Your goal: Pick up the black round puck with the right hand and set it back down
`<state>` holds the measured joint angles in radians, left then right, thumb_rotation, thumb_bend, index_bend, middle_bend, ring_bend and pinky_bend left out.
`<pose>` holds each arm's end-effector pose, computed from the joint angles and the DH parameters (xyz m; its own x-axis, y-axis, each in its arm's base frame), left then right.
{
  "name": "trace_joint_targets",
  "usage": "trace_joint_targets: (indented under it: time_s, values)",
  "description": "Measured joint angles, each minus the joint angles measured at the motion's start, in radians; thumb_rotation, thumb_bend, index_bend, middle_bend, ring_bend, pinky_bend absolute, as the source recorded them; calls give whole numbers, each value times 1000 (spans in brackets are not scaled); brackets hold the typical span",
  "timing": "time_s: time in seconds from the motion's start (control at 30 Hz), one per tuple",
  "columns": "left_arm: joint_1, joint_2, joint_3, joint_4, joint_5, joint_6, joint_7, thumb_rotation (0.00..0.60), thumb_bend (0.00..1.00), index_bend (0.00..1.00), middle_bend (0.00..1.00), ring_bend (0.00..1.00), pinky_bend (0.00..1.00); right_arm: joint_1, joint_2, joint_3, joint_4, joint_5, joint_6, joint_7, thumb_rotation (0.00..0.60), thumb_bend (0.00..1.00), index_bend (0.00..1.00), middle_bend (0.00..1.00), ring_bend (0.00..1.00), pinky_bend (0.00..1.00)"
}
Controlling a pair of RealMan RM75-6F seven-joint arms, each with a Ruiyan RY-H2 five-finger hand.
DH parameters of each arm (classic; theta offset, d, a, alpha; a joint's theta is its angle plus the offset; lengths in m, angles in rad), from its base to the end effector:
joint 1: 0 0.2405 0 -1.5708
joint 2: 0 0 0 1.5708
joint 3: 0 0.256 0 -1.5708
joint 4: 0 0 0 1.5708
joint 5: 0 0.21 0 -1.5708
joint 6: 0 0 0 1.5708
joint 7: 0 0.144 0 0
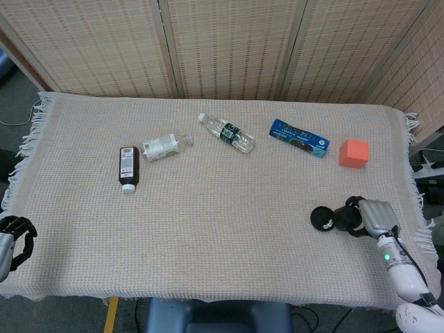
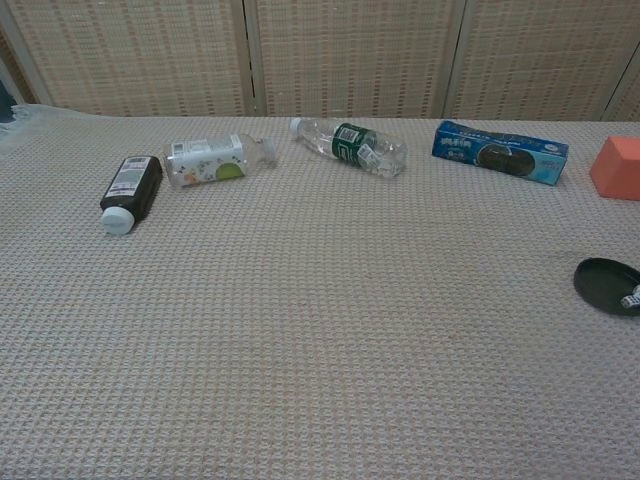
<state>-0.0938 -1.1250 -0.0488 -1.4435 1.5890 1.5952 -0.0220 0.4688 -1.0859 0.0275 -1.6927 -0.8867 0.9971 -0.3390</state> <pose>-0.3217 0.1847 0.1825 0.5130 -0.1210 0.8498 0.8464 -0.0933 -0.5242 -0.3100 -0.2711 0.1200 0.4673 -0.4193 0.7783 -0.8296 0.0963 0.5500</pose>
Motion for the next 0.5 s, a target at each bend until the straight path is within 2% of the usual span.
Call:
trace_joint_targets:
  time_s: [0.13,0.23,0.3,0.43,0.5]
  values:
    - [-2,-3,3,-1,2,-6,8,600,607,591,466,356,559,2,-16,-20,28,49,-11,-63,600,195,465,419,413,650]
    - [-2,-3,2,-1,1,-5,8,600,607,591,466,357,559,12,-23,-33,37,82,-33,-99,600,196,400,365,351,610]
    - [-1,-3,2,-1,0,-4,5,600,607,590,466,357,559,19,-23,-39,36,94,-49,-112,600,196,321,301,278,549]
    - [0,-1,1,-1,0,1,-1,600,607,591,467,357,559,29,-7,-45,22,104,-78,-115,600,178,50,103,64,326]
    - [0,-1,1,0,1,1,-1,600,607,591,467,357,559,30,9,-46,8,103,-88,-107,600,147,6,27,9,239]
